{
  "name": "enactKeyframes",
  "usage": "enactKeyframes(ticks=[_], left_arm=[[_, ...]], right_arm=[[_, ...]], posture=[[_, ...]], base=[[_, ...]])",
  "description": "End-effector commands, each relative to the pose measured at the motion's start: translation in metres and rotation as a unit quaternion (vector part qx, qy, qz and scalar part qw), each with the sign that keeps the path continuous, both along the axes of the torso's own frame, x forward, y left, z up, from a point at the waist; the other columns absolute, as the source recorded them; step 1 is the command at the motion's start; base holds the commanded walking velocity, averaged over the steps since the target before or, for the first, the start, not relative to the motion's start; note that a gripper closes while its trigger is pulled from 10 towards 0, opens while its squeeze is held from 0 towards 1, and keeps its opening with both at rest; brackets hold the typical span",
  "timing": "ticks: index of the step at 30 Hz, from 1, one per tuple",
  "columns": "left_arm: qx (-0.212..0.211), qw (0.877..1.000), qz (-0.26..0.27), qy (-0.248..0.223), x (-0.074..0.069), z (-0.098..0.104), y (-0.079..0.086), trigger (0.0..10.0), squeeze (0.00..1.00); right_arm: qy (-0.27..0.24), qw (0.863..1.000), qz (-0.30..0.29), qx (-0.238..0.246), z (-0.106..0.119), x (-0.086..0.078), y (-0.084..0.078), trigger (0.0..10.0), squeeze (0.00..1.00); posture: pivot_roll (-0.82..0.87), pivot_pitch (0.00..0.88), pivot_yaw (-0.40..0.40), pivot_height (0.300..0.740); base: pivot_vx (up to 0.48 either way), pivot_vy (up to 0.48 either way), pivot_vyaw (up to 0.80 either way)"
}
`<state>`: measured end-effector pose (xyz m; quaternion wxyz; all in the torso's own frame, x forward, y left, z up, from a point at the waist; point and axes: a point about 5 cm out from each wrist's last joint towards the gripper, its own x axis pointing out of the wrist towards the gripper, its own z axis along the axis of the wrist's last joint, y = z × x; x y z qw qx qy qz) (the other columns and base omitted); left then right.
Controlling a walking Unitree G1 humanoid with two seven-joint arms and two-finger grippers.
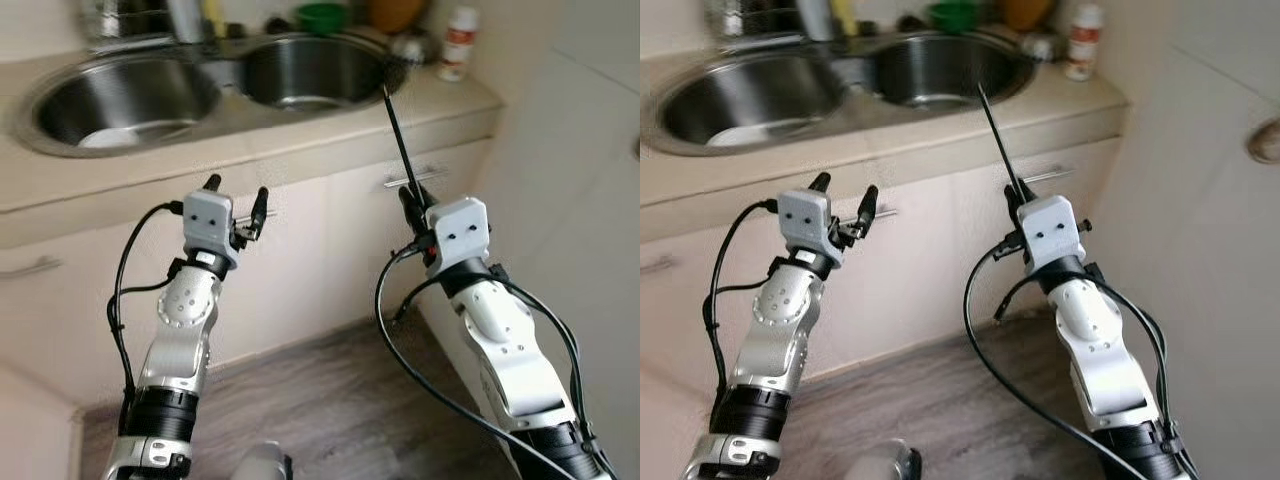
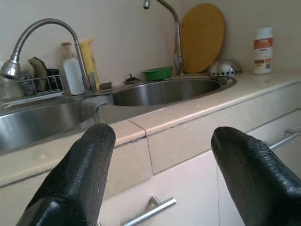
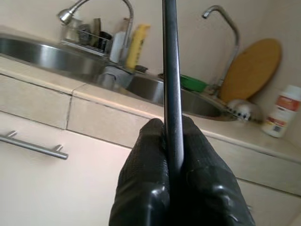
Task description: Kitchen organization
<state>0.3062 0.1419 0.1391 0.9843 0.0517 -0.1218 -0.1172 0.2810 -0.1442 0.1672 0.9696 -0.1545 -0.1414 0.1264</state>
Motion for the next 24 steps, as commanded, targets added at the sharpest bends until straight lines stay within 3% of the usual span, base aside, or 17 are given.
enactKeyframes(ticks=[1, 6, 12, 15, 19, 24], left_arm=[[0.006, 1.0, 0.004, -0.025, 0.001, 0.01, 0.004, 10.0, 0.0], [0.009, 0.999, 0.005, -0.041, 0.001, 0.015, 0.004, 10.0, 0.0], [0.006, 0.999, 0.009, -0.049, 0.003, 0.018, 0.006, 10.0, 0.0], [0.006, 0.999, 0.01, -0.052, 0.003, 0.019, 0.007, 10.0, 0.0], [0.007, 0.998, 0.011, -0.055, 0.004, 0.02, 0.007, 10.0, 0.0], [0.01, 0.998, 0.012, -0.06, 0.004, 0.022, 0.006, 10.0, 0.0]], right_arm=[[-0.021, 1.0, -0.002, 0.018, 0.011, 0.002, 0.001, 10.0, 0.0], [-0.035, 0.998, -0.005, 0.057, 0.02, 0.006, -0.004, 10.0, 0.0], [-0.05, 0.998, -0.012, 0.039, 0.026, 0.01, -0.004, 10.0, 0.0], [-0.061, 0.998, -0.019, 0.014, 0.03, 0.013, -0.002, 10.0, 0.0], [-0.076, 0.996, -0.012, 0.041, 0.037, 0.013, -0.002, 10.0, 0.0], [-0.101, 0.993, -0.02, 0.049, 0.053, 0.016, -0.008, 10.0, 0.0]], posture=[[0.06, 0.0, -0.018, 0.74], [0.06, 0.0, -0.019, 0.74], [0.07, 0.0, -0.019, 0.74], [0.07, 0.0, -0.02, 0.74], [0.07, 0.0, -0.021, 0.74], [0.07, 0.0, -0.021, 0.74]], base=[[0.251, 0.0, 0.8], [0.385, 0.0, 0.16], [0.48, 0.0, 0.0], [0.48, 0.0, 0.68], [0.48, 0.0, 0.8], [0.48, 0.0, 0.0]])
